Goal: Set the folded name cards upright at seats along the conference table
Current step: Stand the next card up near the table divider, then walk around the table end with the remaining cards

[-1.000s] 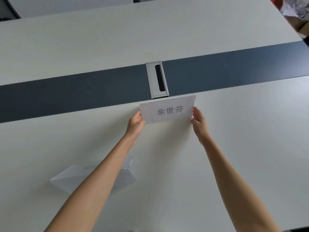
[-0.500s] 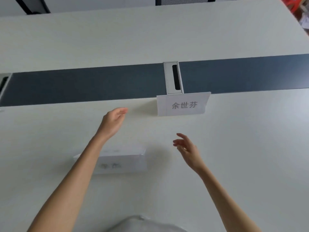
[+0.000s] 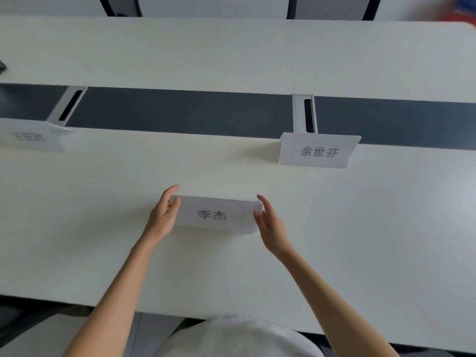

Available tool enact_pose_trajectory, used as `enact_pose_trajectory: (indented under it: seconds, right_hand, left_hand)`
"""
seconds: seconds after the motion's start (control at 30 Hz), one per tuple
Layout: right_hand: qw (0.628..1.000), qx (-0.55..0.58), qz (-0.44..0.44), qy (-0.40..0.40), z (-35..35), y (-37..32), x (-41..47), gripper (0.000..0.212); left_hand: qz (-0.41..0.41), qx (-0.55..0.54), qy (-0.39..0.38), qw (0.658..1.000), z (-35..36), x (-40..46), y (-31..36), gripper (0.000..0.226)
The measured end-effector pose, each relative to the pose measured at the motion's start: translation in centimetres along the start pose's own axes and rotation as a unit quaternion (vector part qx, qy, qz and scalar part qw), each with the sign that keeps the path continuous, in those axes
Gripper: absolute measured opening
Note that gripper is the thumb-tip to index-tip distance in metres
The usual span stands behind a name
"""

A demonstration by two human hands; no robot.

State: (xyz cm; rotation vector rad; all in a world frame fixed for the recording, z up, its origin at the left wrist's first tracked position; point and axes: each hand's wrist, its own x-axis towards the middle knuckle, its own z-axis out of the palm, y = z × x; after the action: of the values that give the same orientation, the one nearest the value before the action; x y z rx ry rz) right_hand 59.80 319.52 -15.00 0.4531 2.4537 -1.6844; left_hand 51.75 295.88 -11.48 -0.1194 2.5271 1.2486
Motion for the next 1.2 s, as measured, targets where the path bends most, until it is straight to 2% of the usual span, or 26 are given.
enact_pose_trajectory:
  seconds: [0.17,0.37,0.47,0.63,0.73,0.8,1.0,1.1,1.2]
  right_hand:
    - [0.998,0.021,0.026,0.056,1.0,0.2,-2.3,0.037]
    - [0.979,0.053,0.069,0.185,5.0,0.8,-9.3,0.036]
    - [0.947,0.088,0.114,0.289,7.4,0.5,-13.7,0.036]
    - [0.857,0.19,0.192,0.439,10.6,1.1,-23.6,0.036]
    - [0.806,0.217,0.202,0.513,12.5,1.1,-30.6,0.026]
    - [0.759,0.219,0.221,0.572,13.7,1.2,-35.3,0.027]
    - [0.593,0.253,0.257,0.72,16.6,2.1,-47.8,0.021]
    - [0.518,0.245,0.27,0.774,16.6,4.0,-53.2,0.022]
    - [0.477,0.235,0.278,0.8,15.3,6.5,-58.5,0.02]
  left_hand:
    - [0.017,-0.066,0.028,0.997,0.4,-0.5,-1.2,0.036]
    - [0.081,-0.061,-0.024,0.995,1.1,-1.2,-2.6,0.028]
    - [0.131,-0.049,-0.087,0.986,0.7,-2.6,-2.7,0.033]
    - [0.232,-0.021,-0.214,0.949,1.4,-8.5,-1.7,0.034]
    - [0.279,-0.016,-0.306,0.91,3.0,-13.5,-1.1,0.034]
    - [0.305,-0.001,-0.378,0.874,4.4,-17.4,-1.0,0.034]
    - [0.376,0.041,-0.574,0.727,10.4,-28.4,0.0,0.038]
    - [0.391,0.053,-0.628,0.67,14.8,-34.5,0.5,0.037]
    - [0.397,0.062,-0.654,0.641,19.4,-40.9,0.7,0.036]
